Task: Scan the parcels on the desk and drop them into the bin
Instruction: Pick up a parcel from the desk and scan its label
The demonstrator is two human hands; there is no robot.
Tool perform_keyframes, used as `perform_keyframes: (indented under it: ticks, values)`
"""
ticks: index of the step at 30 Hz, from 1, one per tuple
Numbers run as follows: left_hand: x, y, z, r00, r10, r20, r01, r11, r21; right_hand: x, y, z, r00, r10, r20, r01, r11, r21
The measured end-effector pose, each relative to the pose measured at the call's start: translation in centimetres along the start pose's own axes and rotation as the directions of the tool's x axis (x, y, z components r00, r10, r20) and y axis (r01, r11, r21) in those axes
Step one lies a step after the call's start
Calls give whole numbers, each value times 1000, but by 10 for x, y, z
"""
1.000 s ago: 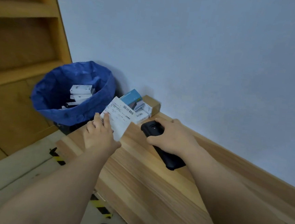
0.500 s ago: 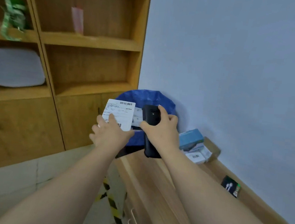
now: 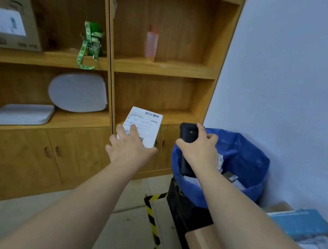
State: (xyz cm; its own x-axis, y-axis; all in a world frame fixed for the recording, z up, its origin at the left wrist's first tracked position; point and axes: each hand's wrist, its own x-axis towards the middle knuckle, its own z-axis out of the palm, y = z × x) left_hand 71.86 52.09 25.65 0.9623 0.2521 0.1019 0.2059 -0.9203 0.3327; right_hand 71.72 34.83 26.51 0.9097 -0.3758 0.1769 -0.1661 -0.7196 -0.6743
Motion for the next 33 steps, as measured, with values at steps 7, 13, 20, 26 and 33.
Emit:
perform_keyframes:
  ticks: [7,13,20,26,33]
  values:
    - [99,20,25,999,43,27,-43,999,20,91,-10,45,999,33,-21,-33,999,-19]
    - [187,82,63,985,170,25,-171,984,41,190,3,59,992,76,-100,-71,996,53]
    - [260,167,116,940,325,103,-330,944,30,263,47,41,970,178,-168,-173,984,46]
    - [292,256,176,793,536,291,-548,835,-47,299,113,13,855,415,-312,-418,907,61]
    - [304,334,241,511,750,420,-755,625,-199,301,170,6,586,661,-467,-673,719,174]
